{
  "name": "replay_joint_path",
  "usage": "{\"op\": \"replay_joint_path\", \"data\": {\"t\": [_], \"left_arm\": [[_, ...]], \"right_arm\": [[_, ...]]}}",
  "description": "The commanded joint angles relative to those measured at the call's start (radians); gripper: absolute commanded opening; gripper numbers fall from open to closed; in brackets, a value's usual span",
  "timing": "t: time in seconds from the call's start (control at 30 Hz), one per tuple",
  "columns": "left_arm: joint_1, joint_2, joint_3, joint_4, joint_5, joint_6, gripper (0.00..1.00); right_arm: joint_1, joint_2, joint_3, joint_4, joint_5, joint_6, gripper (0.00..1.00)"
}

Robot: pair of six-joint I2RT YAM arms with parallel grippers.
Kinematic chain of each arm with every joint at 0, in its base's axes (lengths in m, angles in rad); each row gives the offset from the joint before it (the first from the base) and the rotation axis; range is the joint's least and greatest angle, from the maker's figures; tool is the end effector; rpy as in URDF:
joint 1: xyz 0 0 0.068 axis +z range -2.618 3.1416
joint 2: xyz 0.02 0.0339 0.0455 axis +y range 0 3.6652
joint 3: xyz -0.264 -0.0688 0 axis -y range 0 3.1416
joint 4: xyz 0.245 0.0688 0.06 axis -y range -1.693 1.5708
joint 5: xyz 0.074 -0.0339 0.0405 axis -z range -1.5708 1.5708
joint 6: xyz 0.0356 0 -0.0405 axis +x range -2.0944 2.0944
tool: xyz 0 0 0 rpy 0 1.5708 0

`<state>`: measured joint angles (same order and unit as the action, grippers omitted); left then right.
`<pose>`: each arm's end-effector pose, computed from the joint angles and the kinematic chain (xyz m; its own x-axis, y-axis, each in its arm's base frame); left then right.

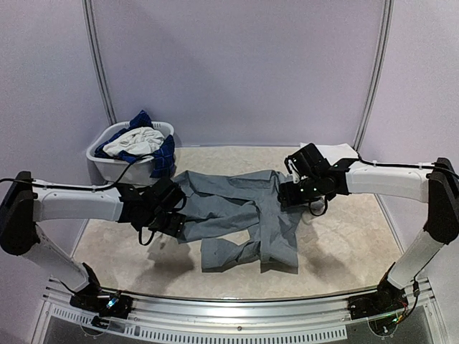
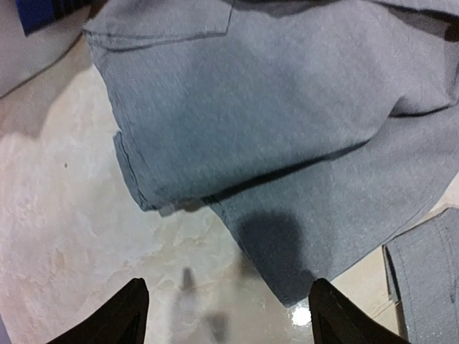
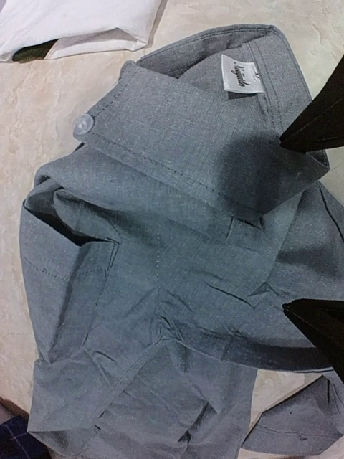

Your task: Fold and stack the mixed laundry pile

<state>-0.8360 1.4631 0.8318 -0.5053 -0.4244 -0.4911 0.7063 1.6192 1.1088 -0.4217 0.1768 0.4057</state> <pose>0.1916 -0.1902 0.1832 -0.8004 0.2448 -0.5471 0.2070 0.9695 0.1310 0.2634 0.2165 0.2223 -0.7819 -0.1564 -0.6035 -0.2727 0.9563 0.1055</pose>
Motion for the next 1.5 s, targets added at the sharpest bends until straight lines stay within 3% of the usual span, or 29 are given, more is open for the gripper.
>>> {"op": "replay_joint_path", "data": {"t": [0.0,0.47,0.73,0.87,0.97,1.13,1.2,1.3,1.47], "left_arm": [[-0.01,0.009,-0.041,0.055,0.046,-0.04,0.79],[-0.019,0.053,-0.128,0.188,0.101,-0.07,0.76],[-0.029,0.095,-0.123,0.222,0.104,-0.073,0.7],[-0.031,0.118,-0.121,0.239,0.116,-0.072,0.62],[-0.032,0.134,-0.116,0.245,0.127,-0.073,0.51],[-0.032,0.152,-0.112,0.253,0.135,-0.073,0.11],[-0.034,0.148,-0.114,0.248,0.135,-0.07,0.0],[-0.034,0.115,-0.122,0.214,0.105,-0.067,0.0],[-0.034,0.0,-0.159,0.14,0.075,-0.074,0.0]], "right_arm": [[0.005,0.038,0.041,-0.013,0.063,0.007,0.71],[0.015,0.025,0.026,-0.119,0.197,0.072,0.72],[0.016,0.061,0.024,-0.022,0.123,0.04,0.68],[0.014,0.103,0.04,-0.004,0.116,0.033,0.58],[0.014,0.127,0.048,0.004,0.11,0.028,0.46],[0.015,0.142,0.065,0.001,0.117,0.024,0.22],[0.015,0.134,0.074,-0.008,0.123,0.022,0.13],[0.015,0.101,0.089,-0.039,0.137,0.011,0.02],[0.015,0.005,0.126,-0.14,0.198,0.007,0.01]]}}
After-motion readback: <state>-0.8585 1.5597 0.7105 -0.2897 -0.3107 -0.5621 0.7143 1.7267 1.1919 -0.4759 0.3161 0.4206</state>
